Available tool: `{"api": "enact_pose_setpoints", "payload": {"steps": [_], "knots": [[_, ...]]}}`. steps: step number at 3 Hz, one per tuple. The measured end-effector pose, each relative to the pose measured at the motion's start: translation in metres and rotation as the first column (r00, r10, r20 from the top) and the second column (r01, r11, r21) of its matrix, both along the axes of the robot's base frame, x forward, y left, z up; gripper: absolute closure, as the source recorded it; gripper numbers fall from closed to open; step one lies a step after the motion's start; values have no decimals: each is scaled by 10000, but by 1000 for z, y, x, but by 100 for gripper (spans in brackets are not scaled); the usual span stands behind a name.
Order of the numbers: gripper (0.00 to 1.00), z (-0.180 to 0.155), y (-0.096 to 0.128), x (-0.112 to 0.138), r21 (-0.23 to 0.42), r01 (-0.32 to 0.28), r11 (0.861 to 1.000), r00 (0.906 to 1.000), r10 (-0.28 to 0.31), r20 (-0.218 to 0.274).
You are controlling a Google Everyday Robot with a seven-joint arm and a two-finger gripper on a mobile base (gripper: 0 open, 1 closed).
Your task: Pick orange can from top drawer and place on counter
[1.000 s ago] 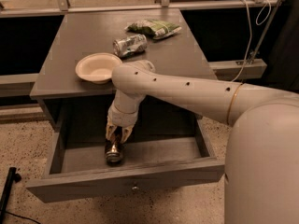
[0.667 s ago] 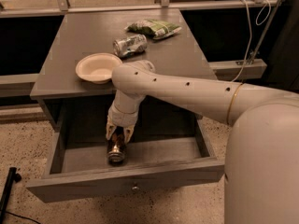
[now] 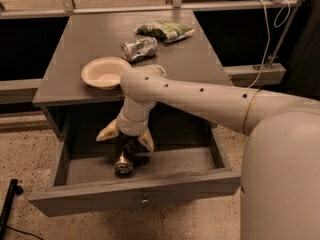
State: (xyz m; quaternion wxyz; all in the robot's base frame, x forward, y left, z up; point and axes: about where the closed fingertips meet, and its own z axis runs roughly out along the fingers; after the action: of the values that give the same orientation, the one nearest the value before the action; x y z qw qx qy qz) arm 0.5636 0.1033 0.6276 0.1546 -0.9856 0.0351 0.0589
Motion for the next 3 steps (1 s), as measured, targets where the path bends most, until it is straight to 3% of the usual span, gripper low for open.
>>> {"api": "enact_pose_setpoints", "payload": {"steps": [2,3], "knots": [[0,-6,0,0,90,-27,10000,9999,28,-147],[0,-18,4,-4,-885,43,9961,9990,-3,457]]}}
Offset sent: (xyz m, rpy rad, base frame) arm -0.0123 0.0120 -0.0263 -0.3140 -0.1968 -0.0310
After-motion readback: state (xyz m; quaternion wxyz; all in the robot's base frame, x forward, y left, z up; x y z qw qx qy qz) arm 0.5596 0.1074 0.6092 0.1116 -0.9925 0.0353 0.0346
